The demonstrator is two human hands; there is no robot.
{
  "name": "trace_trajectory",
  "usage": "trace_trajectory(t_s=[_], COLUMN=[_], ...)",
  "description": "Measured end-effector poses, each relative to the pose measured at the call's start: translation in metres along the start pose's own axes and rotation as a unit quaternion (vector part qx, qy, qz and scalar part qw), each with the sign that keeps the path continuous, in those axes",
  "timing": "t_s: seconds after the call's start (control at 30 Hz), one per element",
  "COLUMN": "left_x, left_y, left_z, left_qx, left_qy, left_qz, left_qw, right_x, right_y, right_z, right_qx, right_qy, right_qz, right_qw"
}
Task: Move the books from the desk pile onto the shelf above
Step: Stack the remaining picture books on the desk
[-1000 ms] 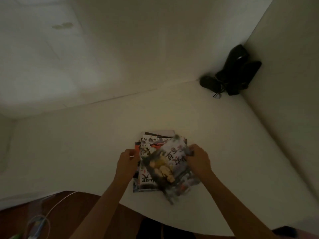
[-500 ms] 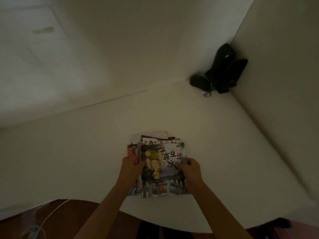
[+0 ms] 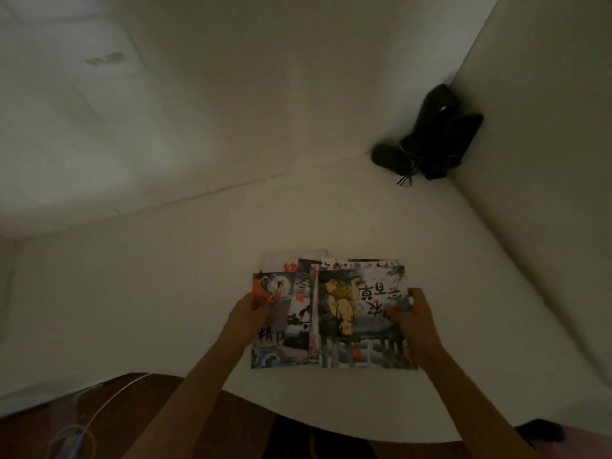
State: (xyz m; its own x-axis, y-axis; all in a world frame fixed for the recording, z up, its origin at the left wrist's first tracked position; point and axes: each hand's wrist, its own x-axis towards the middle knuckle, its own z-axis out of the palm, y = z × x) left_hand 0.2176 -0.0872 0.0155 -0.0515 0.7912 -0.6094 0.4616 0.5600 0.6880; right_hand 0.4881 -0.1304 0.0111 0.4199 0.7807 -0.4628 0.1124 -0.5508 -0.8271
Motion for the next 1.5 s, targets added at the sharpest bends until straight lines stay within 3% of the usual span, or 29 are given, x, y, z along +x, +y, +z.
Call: trace_trajectory(t_s=[0.13,0.2,0.27,0.33,0.43,0.53,0.57,0.67,0.73,0.77,0.83,0.9,0.93,0.97,1.0,1.07,1.13,1.23,1.3,1.4,1.5], left_x=[-0.001,-0.002,-0.001,0.002,0.008,0.006,0.005,0.0,-0.002,-0.003,-0.002,0.0,0.001,0.002,0.004,0.007,0.009,0.01,0.008,0.006,0.006], left_y=[0.015,0.021,0.026,0.031,0.024,-0.001,-0.011,-0.039,-0.049,-0.05,-0.047,-0.038,-0.032,-0.026,-0.02,-0.01,-0.005,-0.009,-0.015,-0.017,-0.01], left_z=[-0.011,-0.016,-0.018,-0.017,-0.018,-0.031,-0.037,-0.047,-0.049,-0.049,-0.049,-0.046,-0.044,-0.04,-0.036,-0.026,-0.016,-0.007,-0.007,-0.006,0.001], left_qx=[-0.029,-0.067,-0.11,-0.139,-0.157,-0.179,-0.178,-0.183,-0.188,-0.189,-0.181,-0.158,-0.14,-0.119,-0.093,-0.039,0.002,0.033,0.027,-0.083,-0.198], left_qy=[-0.006,-0.007,-0.017,-0.032,-0.008,0.053,0.073,0.105,0.111,0.109,0.096,0.077,0.062,0.045,0.029,0.006,-0.01,-0.023,-0.02,-0.018,-0.03], left_qz=[0.028,0.057,0.083,0.074,0.029,-0.007,-0.03,-0.093,-0.117,-0.116,-0.1,-0.068,-0.053,-0.039,-0.032,-0.024,0.008,0.058,0.063,-0.004,-0.066], left_qw=[0.999,0.996,0.99,0.987,0.987,0.982,0.981,0.973,0.969,0.969,0.974,0.982,0.987,0.991,0.995,0.999,1.0,0.997,0.997,0.996,0.977], right_x=[0.021,0.029,0.034,0.033,0.011,-0.009,-0.012,-0.013,-0.007,-0.003,0.001,0.0,-0.004,-0.011,-0.017,-0.034,-0.046,-0.045,-0.033,-0.012,0.002], right_y=[-0.035,-0.063,-0.094,-0.124,-0.151,-0.149,-0.143,-0.115,-0.095,-0.088,-0.076,-0.062,-0.053,-0.044,-0.03,-0.002,0.016,0.02,0.009,-0.008,-0.02], right_z=[-0.012,-0.006,0.014,0.049,0.106,0.148,0.16,0.186,0.187,0.183,0.162,0.126,0.105,0.084,0.065,0.045,0.052,0.077,0.085,0.089,0.094], right_qx=[-0.05,-0.156,-0.353,-0.506,-0.607,-0.664,-0.677,-0.705,-0.683,-0.639,-0.53,-0.391,-0.323,-0.275,-0.236,-0.179,-0.127,-0.125,-0.194,-0.243,-0.215], right_qy=[-0.141,-0.241,-0.317,-0.38,-0.444,-0.448,-0.44,-0.411,-0.389,-0.377,-0.321,-0.177,-0.078,0.015,0.068,0.044,-0.029,-0.031,-0.009,-0.03,-0.092], right_qz=[-0.032,-0.081,-0.154,-0.212,-0.268,-0.383,-0.41,-0.451,-0.489,-0.515,-0.519,-0.411,-0.325,-0.217,-0.089,0.146,0.225,0.163,0.108,0.053,0.073], right_qw=[0.988,0.955,0.867,0.744,0.602,0.46,0.424,0.361,0.379,0.429,0.588,0.804,0.885,0.937,0.965,0.972,0.966,0.978,0.975,0.968,0.97])
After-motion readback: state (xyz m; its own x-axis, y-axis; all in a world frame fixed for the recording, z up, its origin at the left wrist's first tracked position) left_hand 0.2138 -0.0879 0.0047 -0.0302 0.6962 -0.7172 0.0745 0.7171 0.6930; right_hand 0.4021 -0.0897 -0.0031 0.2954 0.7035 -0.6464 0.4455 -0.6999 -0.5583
